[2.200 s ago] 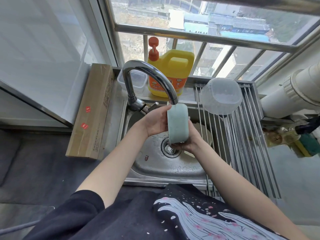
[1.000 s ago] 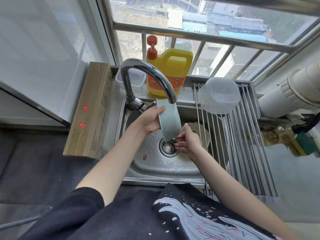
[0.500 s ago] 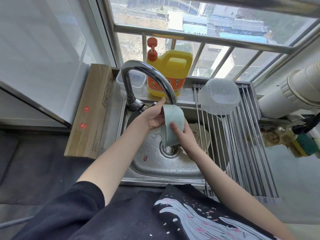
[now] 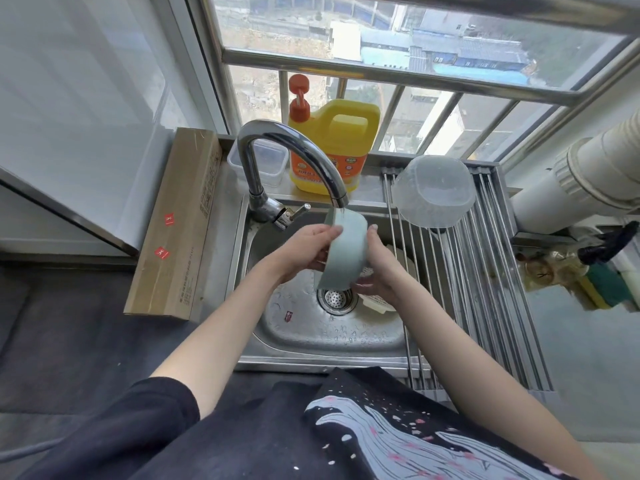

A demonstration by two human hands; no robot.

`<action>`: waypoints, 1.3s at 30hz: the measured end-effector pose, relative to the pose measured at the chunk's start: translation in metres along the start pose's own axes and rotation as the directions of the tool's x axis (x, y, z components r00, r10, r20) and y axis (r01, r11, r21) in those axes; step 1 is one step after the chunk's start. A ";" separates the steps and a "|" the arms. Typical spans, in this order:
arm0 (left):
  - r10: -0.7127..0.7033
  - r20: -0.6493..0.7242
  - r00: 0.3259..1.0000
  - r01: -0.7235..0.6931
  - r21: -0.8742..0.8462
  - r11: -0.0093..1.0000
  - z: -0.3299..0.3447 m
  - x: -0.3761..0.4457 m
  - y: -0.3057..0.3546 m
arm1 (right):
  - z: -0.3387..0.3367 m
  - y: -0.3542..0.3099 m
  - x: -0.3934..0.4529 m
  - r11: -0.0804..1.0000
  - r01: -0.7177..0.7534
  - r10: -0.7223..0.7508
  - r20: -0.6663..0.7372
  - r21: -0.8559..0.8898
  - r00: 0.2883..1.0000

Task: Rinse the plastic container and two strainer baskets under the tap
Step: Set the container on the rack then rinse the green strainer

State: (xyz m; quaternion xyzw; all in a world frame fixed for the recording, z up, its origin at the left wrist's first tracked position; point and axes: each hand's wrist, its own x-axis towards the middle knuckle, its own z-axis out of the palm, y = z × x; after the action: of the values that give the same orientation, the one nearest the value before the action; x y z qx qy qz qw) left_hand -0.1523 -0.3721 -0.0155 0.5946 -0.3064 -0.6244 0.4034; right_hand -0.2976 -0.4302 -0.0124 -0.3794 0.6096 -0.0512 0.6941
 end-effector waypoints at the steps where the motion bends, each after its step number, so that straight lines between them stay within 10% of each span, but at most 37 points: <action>1: 0.034 -0.101 0.994 -0.036 -0.024 0.999 -0.002 0.005 0.001 | -0.004 0.003 0.000 1.000 0.022 -0.022 0.011 -0.021 1.000; 4: -0.008 -0.270 0.963 -0.076 -0.302 0.950 -0.006 0.015 0.007 | -0.013 0.017 0.004 0.999 0.044 -0.044 0.008 -0.009 0.999; 11: -0.219 -0.147 0.965 0.063 -0.679 0.731 -0.008 0.019 0.027 | -0.010 0.043 0.001 0.889 -0.144 0.061 0.198 0.435 0.978; 20: -0.309 -0.021 0.951 0.238 -0.588 0.773 -0.013 0.027 0.017 | -0.003 0.032 0.005 0.743 -0.056 0.045 0.034 0.667 0.998; 29: -0.382 -0.140 0.913 0.230 -0.597 0.768 -0.008 0.032 -0.041 | -0.004 0.047 0.011 0.937 0.321 -0.307 -0.115 0.139 0.945; 39: -0.233 -0.201 0.951 0.055 -0.636 0.770 -0.040 0.053 -0.083 | -0.016 0.044 0.001 0.894 0.129 -0.162 0.041 0.430 0.986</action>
State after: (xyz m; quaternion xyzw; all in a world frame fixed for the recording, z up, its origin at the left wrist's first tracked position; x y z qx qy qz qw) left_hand -0.1225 -0.3736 -0.1176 0.5283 0.0216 -0.6333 0.5651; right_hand -0.3283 -0.4072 -0.0390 -0.2650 0.5268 -0.2204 0.7769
